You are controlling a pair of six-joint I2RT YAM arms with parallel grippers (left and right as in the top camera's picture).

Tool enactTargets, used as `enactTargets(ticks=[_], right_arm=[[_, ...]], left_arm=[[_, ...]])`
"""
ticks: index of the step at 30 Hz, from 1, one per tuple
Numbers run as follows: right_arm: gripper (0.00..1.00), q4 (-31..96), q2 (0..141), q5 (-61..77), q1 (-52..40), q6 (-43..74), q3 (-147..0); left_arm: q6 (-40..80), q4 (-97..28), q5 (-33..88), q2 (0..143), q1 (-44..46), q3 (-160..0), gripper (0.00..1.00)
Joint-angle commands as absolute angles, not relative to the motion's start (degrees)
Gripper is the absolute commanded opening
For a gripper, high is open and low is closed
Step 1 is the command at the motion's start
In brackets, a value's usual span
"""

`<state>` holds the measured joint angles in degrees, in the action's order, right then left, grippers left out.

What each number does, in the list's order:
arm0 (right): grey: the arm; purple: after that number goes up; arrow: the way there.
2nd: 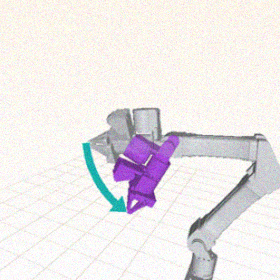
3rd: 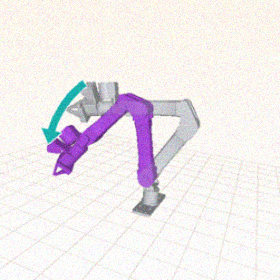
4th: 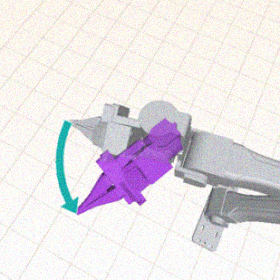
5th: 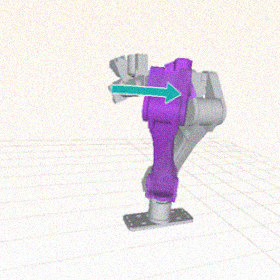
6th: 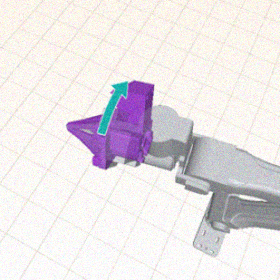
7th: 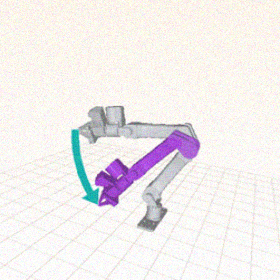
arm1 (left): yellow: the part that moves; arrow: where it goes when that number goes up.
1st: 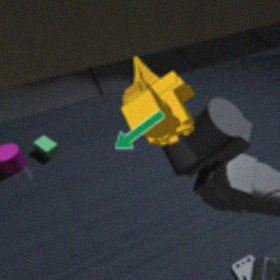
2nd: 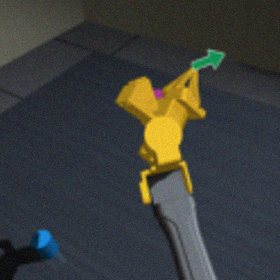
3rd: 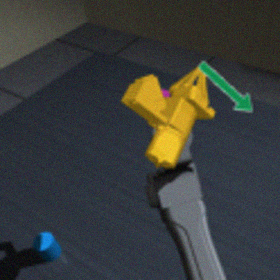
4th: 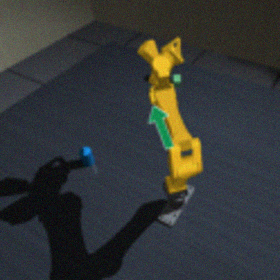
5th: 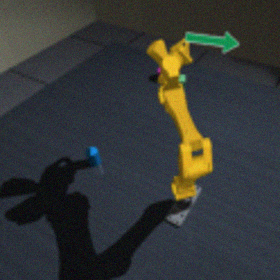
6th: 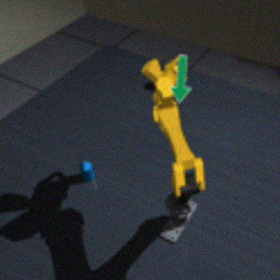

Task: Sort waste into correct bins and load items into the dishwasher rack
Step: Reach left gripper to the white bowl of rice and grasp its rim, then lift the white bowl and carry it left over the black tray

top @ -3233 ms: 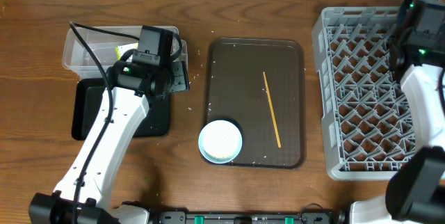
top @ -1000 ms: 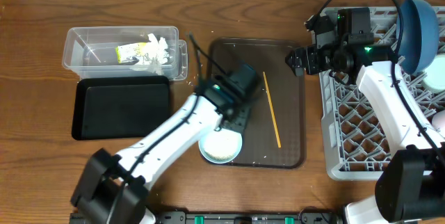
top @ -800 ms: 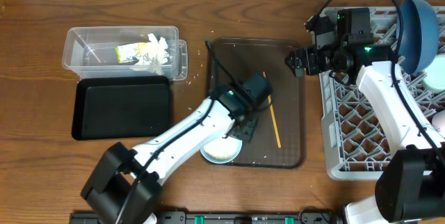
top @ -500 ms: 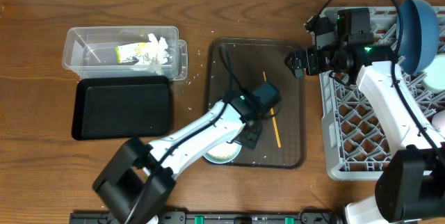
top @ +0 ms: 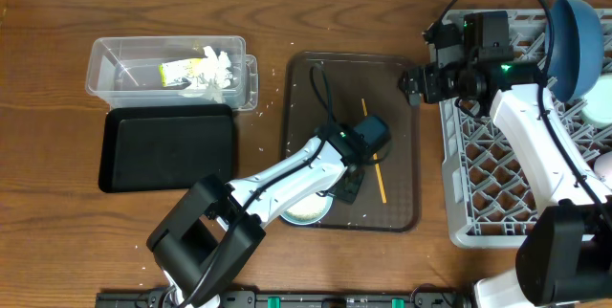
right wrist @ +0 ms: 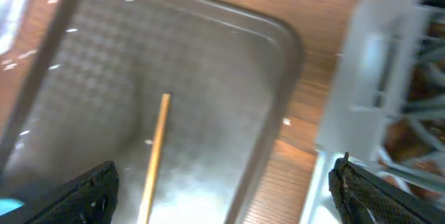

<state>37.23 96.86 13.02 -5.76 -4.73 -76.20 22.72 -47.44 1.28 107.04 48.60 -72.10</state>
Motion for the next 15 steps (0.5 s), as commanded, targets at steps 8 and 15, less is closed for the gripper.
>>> enactTargets(ticks=[8, 15], right_arm=[[0.96, 33.43, 94.63, -0.23, -5.91, -2.59, -76.07], [0.96, 33.5, 94.0, -0.23, -5.91, -2.59, -76.07]], left_arm=[[25.61, -47.0, 0.27, 108.64, 48.71, -72.12, 0.37], [25.78, -45.95, -3.81, 110.24, 48.66, -72.12, 0.28]])
